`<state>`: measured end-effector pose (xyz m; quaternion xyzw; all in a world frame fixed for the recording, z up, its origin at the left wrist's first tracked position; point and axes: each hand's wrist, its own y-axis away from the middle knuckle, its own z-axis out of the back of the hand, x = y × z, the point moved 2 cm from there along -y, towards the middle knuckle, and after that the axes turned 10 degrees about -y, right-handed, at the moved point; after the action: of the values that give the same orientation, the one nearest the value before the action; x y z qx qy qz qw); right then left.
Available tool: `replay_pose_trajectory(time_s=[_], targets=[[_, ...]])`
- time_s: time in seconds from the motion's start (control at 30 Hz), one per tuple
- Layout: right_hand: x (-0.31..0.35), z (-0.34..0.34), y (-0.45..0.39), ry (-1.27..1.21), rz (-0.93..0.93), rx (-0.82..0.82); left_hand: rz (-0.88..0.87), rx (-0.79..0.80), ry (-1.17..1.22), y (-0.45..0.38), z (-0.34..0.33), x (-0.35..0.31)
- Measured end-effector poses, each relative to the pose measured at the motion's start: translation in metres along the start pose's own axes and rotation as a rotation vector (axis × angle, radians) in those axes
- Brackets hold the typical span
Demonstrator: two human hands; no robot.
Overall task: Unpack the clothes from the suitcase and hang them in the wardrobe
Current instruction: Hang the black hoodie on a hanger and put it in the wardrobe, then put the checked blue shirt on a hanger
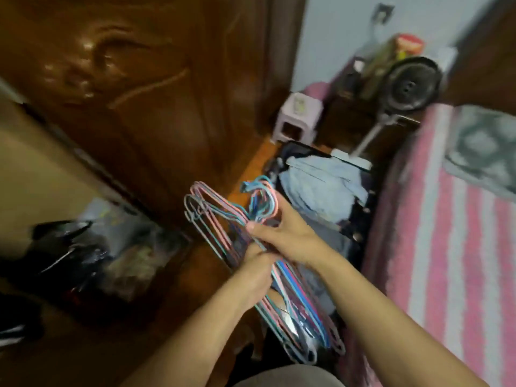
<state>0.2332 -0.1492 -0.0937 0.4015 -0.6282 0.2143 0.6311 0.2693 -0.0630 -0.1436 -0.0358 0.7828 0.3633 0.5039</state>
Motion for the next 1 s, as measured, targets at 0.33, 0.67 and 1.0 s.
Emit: replay_pose_trajectory(time_s=[0.33,0.67,1.0], targets=[[-0.061,0.247,0.252,-0.619,-0.069,-1.024,0.096,0.751,-0.784,0.045,-0.261,0.162],[-0.242,0.408,0.53,-0.914,-0.097,-1.636,0.175,1.109,-1.407,0.112,-0.437,0.368],[-0.437,0.463,0.691,-0.937,-0.543,-1.974,0.215,0.839,-1.626,0.051,-0.44,0.458]])
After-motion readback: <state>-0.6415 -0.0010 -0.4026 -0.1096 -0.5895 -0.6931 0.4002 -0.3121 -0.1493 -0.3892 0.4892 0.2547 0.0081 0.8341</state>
